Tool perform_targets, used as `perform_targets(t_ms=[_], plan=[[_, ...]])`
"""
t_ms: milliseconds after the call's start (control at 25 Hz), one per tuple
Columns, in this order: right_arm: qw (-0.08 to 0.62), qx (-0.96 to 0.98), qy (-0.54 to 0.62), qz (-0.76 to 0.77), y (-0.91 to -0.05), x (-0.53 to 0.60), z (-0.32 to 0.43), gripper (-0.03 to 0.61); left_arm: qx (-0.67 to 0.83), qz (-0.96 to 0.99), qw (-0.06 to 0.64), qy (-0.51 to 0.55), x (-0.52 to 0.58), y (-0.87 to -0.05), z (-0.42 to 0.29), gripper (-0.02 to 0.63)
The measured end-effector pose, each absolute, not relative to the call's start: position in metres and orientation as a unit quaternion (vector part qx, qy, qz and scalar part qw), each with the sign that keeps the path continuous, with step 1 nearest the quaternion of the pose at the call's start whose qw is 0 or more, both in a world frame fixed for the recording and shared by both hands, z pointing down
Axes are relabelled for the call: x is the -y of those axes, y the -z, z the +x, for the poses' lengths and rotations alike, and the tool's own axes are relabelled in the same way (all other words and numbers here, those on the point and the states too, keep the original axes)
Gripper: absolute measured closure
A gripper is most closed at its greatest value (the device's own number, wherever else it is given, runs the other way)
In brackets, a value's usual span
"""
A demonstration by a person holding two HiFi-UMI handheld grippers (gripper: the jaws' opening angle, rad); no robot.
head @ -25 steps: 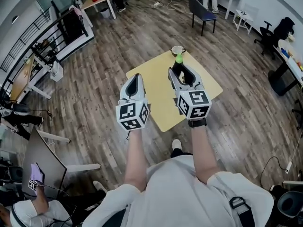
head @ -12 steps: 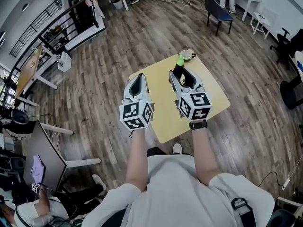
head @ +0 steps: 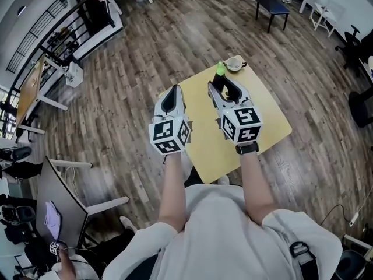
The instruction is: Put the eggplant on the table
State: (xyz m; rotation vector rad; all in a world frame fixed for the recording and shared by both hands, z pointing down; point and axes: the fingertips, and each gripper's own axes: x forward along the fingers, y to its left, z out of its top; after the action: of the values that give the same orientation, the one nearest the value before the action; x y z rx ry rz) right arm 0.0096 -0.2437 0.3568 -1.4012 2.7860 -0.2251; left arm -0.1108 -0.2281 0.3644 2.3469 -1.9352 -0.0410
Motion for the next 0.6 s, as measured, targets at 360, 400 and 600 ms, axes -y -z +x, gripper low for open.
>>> perform_targets(t_ms=[360, 400, 600], plan=[[-0.042, -0.88, 0.081, -0.466, -0.392, 0.317, -0.014, 0.394, 0.626, 0.779, 0.044, -0.013, 0.308, -0.392, -0.128, 0.606], [-0.049, -0.879, 0.085, -0.467, -0.398, 0.324, -0.016, 0.394, 0.622, 0.782, 0.045, -0.016, 0.314, -0.396, -0.129, 0.606], [-0.083, -0.869, 0.108, -0.475, -0.425, 0.354, -0.028, 0.394, 0.613, 0.787, 0.065, -0.027, 0.343, -0.415, -0.141, 0.606]])
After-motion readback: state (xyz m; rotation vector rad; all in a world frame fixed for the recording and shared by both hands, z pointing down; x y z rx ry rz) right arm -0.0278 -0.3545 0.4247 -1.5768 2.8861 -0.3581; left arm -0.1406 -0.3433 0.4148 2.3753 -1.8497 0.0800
